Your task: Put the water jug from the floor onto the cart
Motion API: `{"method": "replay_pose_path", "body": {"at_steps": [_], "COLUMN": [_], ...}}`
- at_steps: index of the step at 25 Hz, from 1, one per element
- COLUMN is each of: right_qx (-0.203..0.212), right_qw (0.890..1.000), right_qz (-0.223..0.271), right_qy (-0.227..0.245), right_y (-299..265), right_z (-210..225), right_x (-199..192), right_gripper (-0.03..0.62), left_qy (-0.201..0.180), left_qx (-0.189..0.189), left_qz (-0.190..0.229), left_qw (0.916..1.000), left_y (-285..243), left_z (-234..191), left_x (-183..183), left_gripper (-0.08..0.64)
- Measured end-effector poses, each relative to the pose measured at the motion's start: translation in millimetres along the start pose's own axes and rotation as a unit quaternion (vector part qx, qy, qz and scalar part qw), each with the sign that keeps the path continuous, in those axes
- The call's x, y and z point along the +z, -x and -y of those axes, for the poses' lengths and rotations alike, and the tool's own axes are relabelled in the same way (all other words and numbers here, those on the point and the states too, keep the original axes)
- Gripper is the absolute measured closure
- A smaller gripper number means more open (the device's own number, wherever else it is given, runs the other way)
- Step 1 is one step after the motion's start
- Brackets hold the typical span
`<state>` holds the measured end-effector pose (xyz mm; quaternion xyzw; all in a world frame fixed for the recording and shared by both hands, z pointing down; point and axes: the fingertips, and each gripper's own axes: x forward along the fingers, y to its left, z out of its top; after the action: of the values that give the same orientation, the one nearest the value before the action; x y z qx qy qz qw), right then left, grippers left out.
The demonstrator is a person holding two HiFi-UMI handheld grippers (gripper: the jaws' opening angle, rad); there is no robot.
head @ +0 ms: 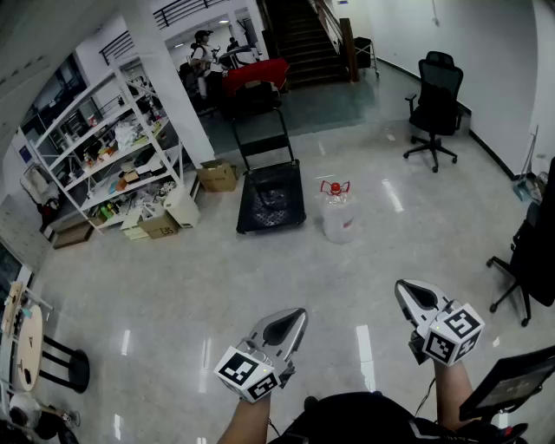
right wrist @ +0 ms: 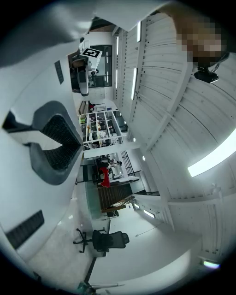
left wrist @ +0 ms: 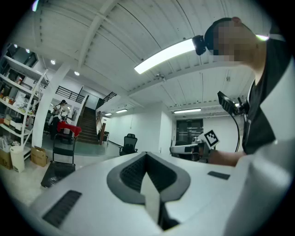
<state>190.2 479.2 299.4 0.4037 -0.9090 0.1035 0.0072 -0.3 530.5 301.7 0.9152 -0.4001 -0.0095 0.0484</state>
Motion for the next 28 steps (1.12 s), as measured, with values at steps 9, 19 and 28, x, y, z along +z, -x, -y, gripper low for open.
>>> {"method": "replay_pose_path", "body": {"at_steps": [9, 19, 28], "right_qx": [-0.005, -0.022, -0.017], "right_qw": [1.000, 1.000, 1.000], "right_qz": [0.003, 0.019, 0.021], "right_qy": [0.012, -0.004, 0.011], "right_y": [7.2, 24.2, 40.1], "right_z": [9.5, 42.6, 77.2], "right_x": [5.2, 7.4, 10.9], "right_gripper": [0.591, 0.591, 0.590], "left_qy": [0.013, 0.012, 0.021], "left_qx": [0.000, -0.004, 0.014], "left_qz": [0.001, -0.004, 0.003], "left_qw": [0.9999, 0.9999, 0.9997], "left_y": [-17.2, -46.8, -79.8], "left_z": [6.6, 24.5, 41.6], "left_x": [1.3, -0.7, -4.4], "left_gripper": [0.560, 0.560, 0.560]}}
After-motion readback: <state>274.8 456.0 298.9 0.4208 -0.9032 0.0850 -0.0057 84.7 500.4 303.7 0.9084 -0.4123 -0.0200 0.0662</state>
